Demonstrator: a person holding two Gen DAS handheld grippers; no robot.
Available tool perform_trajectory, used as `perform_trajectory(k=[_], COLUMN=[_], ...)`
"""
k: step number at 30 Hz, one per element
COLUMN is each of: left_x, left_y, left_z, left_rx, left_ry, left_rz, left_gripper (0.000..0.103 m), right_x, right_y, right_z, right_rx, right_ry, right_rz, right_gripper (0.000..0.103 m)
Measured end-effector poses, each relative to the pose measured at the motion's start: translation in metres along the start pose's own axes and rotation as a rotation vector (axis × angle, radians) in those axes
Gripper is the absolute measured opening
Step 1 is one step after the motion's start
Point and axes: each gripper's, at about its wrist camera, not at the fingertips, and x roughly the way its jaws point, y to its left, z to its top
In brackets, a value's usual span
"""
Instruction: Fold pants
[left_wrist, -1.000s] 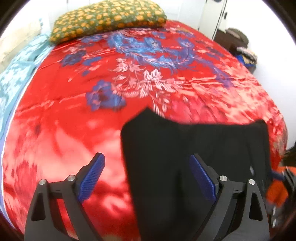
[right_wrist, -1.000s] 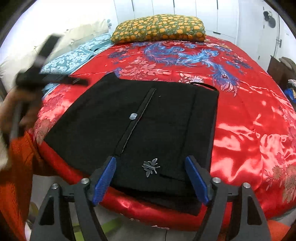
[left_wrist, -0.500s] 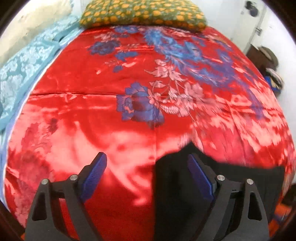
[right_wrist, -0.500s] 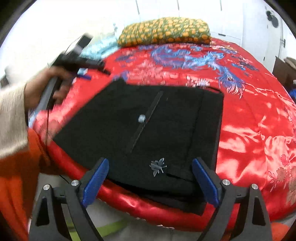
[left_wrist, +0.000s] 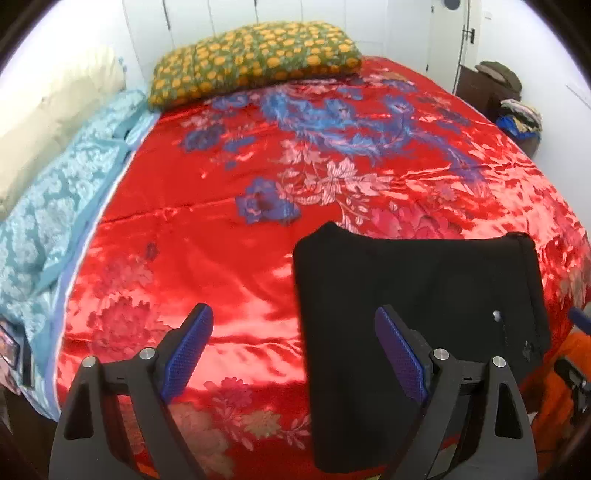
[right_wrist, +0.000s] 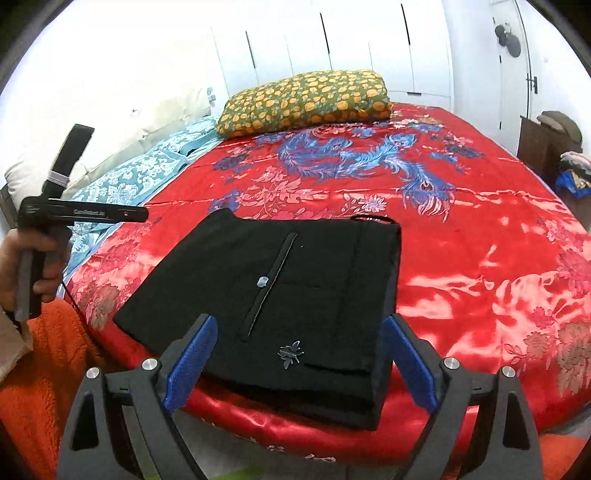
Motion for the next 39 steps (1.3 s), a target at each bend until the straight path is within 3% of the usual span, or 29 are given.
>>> perform_trajectory(k=[13, 15, 18, 21, 25, 27, 29, 30, 32, 35, 36, 37, 38, 39], left_x=[-0.017, -0.009, 0.013, 0.032, 0.052, 0.064, 0.078, 0.084, 0.094, 0.108, 0.108, 0.109, 0.109, 0.106], left_y=[0.000, 0.009, 0.030, 0.035, 0.024, 0.021, 0.024, 0.026, 0.029, 0.024, 0.024, 0.024, 0.025, 0.024], left_z=[-0.010, -0.016, -0.035, -0.055, -0.065, -0.064, -0.064, -0.064, -0.065, -0.062, -0.060, -0.058, -0.056, -0.054], left_rx=[0.000, -0.040, -0.154, -0.189, -0.153, -0.164, -0.183, -0.202, -0.253, -0.272, -0.275, -0.287, -0.304, -0.314], left_ry=[-0.023, 0.010, 0.096, 0.145, 0.160, 0.171, 0.195, 0.206, 0.237, 0.283, 0.271, 0.256, 0.263, 0.261], left_rz=[0.015, -0.047, -0.246, -0.338, -0.413, -0.410, -0.342, -0.344, -0.419, -0.500, -0.515, -0.551, -0.591, -0.587], left_gripper=[0.091, 0.092, 0.092, 0.092, 0.092, 0.092, 0.092, 0.092, 0.092, 0.095, 0.087, 0.068, 0.041, 0.029], right_x=[-0.015, -0.018, -0.028, -0.025, 0.024, 0.050, 0.070, 0.077, 0.080, 0.096, 0.100, 0.104, 0.106, 0.107], right_y=[0.000, -0.008, -0.034, -0.066, -0.082, -0.087, -0.097, -0.103, -0.108, -0.111, -0.110, -0.109, -0.109, -0.110], right_z=[-0.008, -0.005, 0.001, -0.001, -0.004, -0.005, -0.009, -0.012, -0.011, -0.006, -0.005, -0.003, -0.001, -0.001], right_rx=[-0.008, 0.012, 0.090, 0.233, 0.317, 0.328, 0.376, 0.412, 0.449, 0.496, 0.479, 0.449, 0.432, 0.440], right_ry=[-0.005, -0.016, -0.066, -0.066, 0.099, 0.184, 0.250, 0.271, 0.265, 0.310, 0.324, 0.338, 0.352, 0.356], right_rz=[-0.028, -0.030, -0.057, 0.053, 0.223, 0.229, 0.238, 0.263, 0.306, 0.445, 0.445, 0.433, 0.421, 0.434], right_gripper=[0.091, 0.091, 0.091, 0.093, 0.093, 0.093, 0.093, 0.095, 0.095, 0.094, 0.086, 0.078, 0.061, 0.052])
